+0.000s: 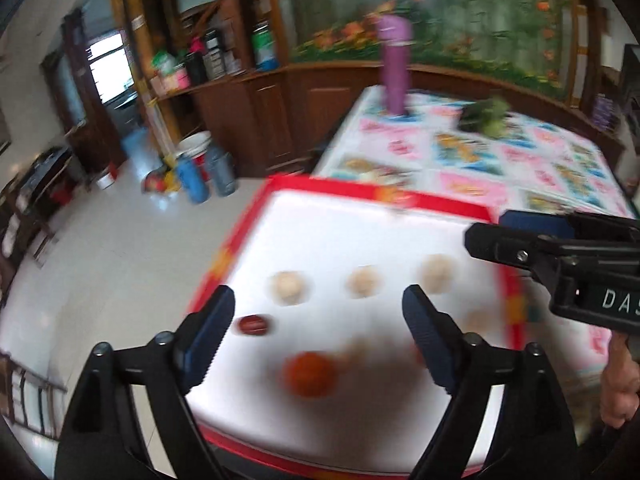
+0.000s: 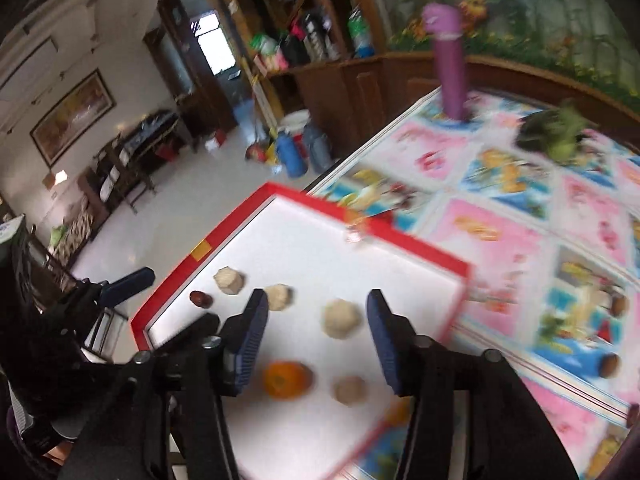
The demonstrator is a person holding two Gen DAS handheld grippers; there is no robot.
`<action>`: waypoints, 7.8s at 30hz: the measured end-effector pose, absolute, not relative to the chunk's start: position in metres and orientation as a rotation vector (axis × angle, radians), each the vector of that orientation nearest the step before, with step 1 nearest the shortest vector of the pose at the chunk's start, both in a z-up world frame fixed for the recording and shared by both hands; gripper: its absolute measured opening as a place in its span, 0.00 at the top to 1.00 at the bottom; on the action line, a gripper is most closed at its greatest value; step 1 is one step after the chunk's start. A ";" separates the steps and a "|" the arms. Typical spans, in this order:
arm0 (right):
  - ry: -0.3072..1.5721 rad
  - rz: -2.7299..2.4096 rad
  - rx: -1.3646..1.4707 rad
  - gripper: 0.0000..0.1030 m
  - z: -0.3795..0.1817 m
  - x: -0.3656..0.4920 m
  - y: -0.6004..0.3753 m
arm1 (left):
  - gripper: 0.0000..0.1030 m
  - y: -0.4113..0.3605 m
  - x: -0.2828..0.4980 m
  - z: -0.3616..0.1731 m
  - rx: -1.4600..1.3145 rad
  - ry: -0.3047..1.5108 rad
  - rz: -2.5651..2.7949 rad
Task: Organize fruits
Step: 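Move both grippers back to the tablecloth and grasp a dark red date with the right gripper, then grasp another dark red date with the left gripper while the right holds its date, then carry both dates over the tray and open both grippers to drop them, then return to the tablecloth and grasp a beige cake with the right gripper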
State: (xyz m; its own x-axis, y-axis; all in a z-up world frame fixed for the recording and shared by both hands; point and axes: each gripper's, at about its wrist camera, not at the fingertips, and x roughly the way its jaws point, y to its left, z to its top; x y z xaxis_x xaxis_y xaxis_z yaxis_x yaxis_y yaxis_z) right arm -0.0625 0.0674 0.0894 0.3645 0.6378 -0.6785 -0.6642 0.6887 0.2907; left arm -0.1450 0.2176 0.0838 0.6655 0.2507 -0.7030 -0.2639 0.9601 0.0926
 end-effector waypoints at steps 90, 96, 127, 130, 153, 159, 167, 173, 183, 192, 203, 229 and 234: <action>0.896 0.322 0.112 0.85 0.019 -0.021 -0.261 | 0.63 -0.072 -0.024 0.028 0.065 0.995 -0.231; 0.938 0.295 0.079 0.84 0.014 -0.015 -0.259 | 0.57 -0.096 -0.014 0.033 0.120 0.985 -0.284; 0.920 0.262 0.089 0.82 0.013 -0.009 -0.261 | 0.74 -0.134 0.002 0.019 0.311 0.964 -0.576; 0.919 0.263 0.089 0.82 0.013 -0.009 -0.261 | 0.74 -0.134 -0.003 0.018 0.313 0.954 -0.566; 0.804 0.320 0.120 0.83 0.044 -0.051 -0.203 | 0.73 0.001 -0.086 0.073 0.016 0.770 -0.155; 0.765 0.454 0.026 0.83 0.068 -0.071 -0.125 | 0.73 0.049 -0.106 0.086 -0.021 0.710 -0.057; 0.770 0.558 -0.047 0.83 0.073 -0.079 -0.045 | 0.73 0.108 -0.125 0.090 -0.059 0.667 0.052; 0.785 0.639 -0.080 0.83 0.073 -0.082 0.012 | 0.73 0.157 -0.131 0.085 -0.091 0.646 0.175; 0.831 0.711 -0.093 0.83 0.060 -0.085 0.067 | 0.73 0.201 -0.133 0.072 -0.117 0.662 0.275; 0.859 0.686 -0.073 0.83 0.051 -0.085 0.061 | 0.73 0.210 -0.131 0.061 -0.115 0.692 0.300; 0.913 0.684 -0.041 0.83 0.034 -0.071 0.062 | 0.73 0.211 -0.131 0.044 -0.116 0.749 0.320; 0.856 0.743 -0.022 0.65 0.055 -0.084 0.046 | 0.26 0.203 -0.138 0.061 -0.088 0.730 0.404; 0.836 0.676 0.007 0.64 0.057 -0.076 0.008 | 0.24 0.183 -0.136 0.064 -0.072 0.733 0.361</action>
